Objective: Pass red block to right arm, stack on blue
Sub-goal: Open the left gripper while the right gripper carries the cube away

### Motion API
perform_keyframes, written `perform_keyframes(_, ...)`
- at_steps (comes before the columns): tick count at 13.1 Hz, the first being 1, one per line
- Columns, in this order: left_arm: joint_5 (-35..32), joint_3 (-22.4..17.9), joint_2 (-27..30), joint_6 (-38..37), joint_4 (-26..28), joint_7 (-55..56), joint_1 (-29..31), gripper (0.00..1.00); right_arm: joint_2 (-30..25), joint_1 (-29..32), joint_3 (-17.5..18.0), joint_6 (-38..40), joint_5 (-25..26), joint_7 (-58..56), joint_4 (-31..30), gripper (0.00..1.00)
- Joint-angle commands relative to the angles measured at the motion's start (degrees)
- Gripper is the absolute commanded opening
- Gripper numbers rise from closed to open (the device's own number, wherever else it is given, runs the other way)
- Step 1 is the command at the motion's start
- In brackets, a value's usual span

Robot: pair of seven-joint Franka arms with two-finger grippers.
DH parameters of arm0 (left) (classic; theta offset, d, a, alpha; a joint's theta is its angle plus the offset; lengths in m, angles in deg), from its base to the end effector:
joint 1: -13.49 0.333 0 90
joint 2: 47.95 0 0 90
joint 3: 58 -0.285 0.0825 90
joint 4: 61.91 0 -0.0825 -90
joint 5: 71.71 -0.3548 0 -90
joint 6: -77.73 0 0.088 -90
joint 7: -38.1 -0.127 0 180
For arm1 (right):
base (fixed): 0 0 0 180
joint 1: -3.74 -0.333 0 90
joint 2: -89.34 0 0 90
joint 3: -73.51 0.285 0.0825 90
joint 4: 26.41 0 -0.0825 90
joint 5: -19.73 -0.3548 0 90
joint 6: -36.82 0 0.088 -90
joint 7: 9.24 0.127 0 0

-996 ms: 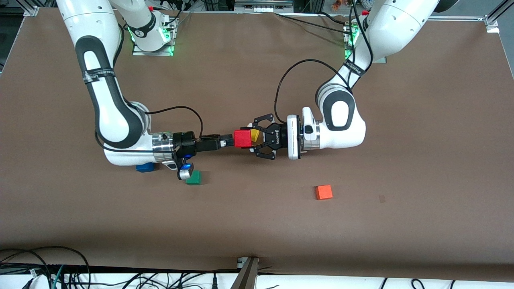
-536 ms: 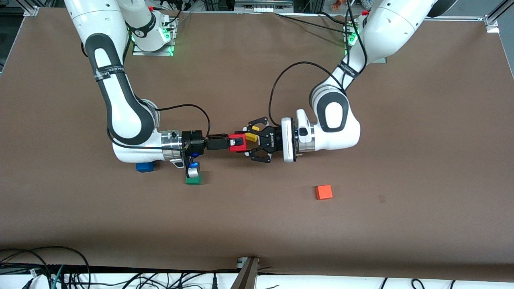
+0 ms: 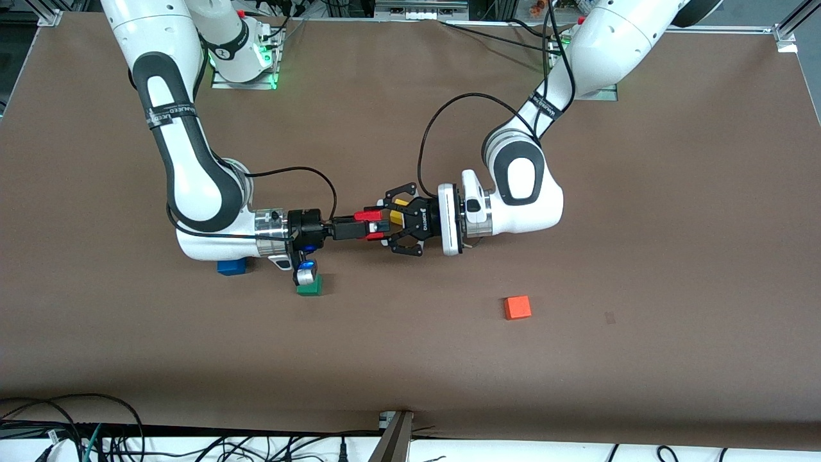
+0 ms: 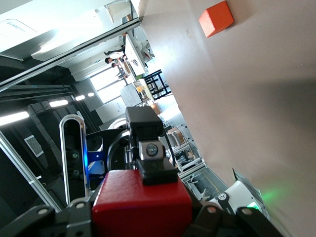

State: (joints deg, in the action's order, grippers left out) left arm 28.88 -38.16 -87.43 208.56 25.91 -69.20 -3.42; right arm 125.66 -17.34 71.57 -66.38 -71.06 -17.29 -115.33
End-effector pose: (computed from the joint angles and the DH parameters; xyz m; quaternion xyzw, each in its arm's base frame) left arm 0.5671 -0.4165 0.2963 0.6428 -0.3703 0.3892 0.5461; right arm 0.5944 0.3200 0.3095 -0.7456 0.1191 0.1947 0.6261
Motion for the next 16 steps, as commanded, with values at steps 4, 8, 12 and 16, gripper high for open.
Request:
perform_keyframes(4, 1.28, -0.51, 0.27, -0.22, -1.77, -0.55, 1.00, 1.00, -1.78, 0.60, -2.18, -0.24, 0.00, -0.47, -0.55, 0.00)
perform_keyframes(8, -2.57, -0.60, 1.95, -0.57, -1.33, 0.06, 4.16, 1.00, -2.92, 0.60, -7.10, 0.28, 12.45, -0.39, 2.43, 0.00)
perform_keyframes(12, -9.26, -0.60, 2.56, -5.74, -1.60, 6.47, 9.69, 1.00, -3.45, 0.60, -10.80, 0.20, 30.18, -0.83, 4.98, 0.00)
perform_keyframes(16, -20.32, -0.60, 2.56, -17.68, -2.56, 16.21, 17.33, 1.00, -4.24, 0.51, -11.42, -4.35, 52.76, -1.09, 5.95, 0.00)
